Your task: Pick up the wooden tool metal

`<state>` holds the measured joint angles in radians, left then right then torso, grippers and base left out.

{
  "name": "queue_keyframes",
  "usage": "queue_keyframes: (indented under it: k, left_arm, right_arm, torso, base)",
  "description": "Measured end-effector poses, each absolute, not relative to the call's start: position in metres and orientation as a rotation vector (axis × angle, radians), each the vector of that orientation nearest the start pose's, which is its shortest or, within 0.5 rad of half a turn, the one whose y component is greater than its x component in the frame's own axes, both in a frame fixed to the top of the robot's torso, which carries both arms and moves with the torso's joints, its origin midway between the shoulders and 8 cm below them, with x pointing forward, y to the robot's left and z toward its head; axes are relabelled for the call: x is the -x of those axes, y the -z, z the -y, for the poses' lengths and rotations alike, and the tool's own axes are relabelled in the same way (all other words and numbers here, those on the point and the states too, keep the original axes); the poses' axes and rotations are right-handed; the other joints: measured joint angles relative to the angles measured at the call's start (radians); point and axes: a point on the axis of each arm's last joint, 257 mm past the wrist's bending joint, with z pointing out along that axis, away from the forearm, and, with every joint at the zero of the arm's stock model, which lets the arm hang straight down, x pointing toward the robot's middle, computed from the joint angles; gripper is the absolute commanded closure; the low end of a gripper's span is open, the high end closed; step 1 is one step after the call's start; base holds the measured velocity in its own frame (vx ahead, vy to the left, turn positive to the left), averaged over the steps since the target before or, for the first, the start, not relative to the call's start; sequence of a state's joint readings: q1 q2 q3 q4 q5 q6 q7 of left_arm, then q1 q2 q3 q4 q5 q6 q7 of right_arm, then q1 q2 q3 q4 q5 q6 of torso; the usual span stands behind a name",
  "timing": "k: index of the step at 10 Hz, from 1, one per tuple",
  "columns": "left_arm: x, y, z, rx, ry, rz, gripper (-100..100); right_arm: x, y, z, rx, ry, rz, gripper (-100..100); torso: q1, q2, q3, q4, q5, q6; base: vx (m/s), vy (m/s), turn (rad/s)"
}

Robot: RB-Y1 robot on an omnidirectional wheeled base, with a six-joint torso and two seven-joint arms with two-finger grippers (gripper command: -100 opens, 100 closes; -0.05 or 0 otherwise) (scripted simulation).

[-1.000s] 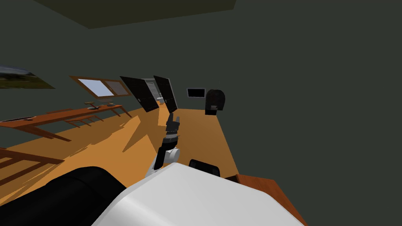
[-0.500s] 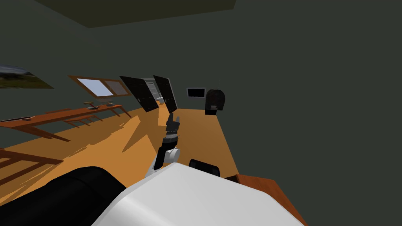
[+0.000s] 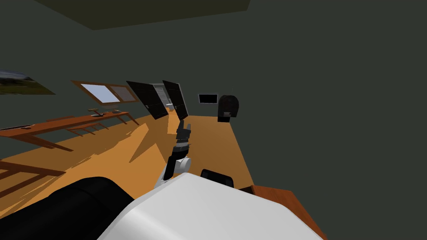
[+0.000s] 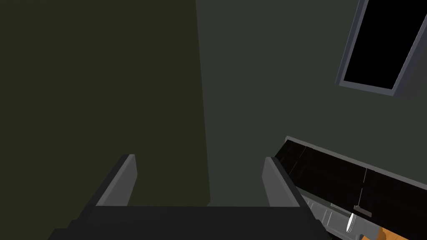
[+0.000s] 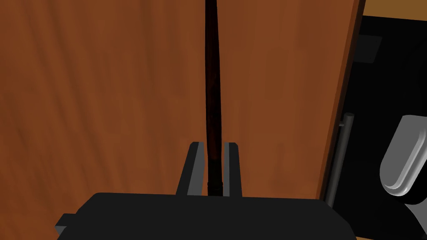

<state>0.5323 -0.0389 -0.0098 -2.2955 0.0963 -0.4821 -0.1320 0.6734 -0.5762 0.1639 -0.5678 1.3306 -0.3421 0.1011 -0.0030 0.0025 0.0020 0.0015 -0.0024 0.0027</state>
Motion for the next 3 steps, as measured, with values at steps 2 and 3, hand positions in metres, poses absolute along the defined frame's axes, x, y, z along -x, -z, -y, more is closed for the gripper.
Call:
queue_keyframes:
  k: [2,3]
  left_arm:
    - [-0.3392,-0.0173,-0.2953,0.723,1.229,-0.578,0]
    - [-0.3392,-0.0173,-0.2953,0.723,1.229,-0.578,0]
  right_arm:
    - [0.2339,0.5802,0.5131,0.14,0.175,-3.254,100]
    - [0.2336,0.58,0.5133,0.142,0.172,-3.254,0]
  torso:
    - [0.003,-0.002,-0.001,0.0,0.0,0.0]
    - [0.001,-0.001,-0.001,0.0,0.0,0.0]
  base:
    - [0.035,0.054,-0.023]
    - [0.004,0.007,0.0]
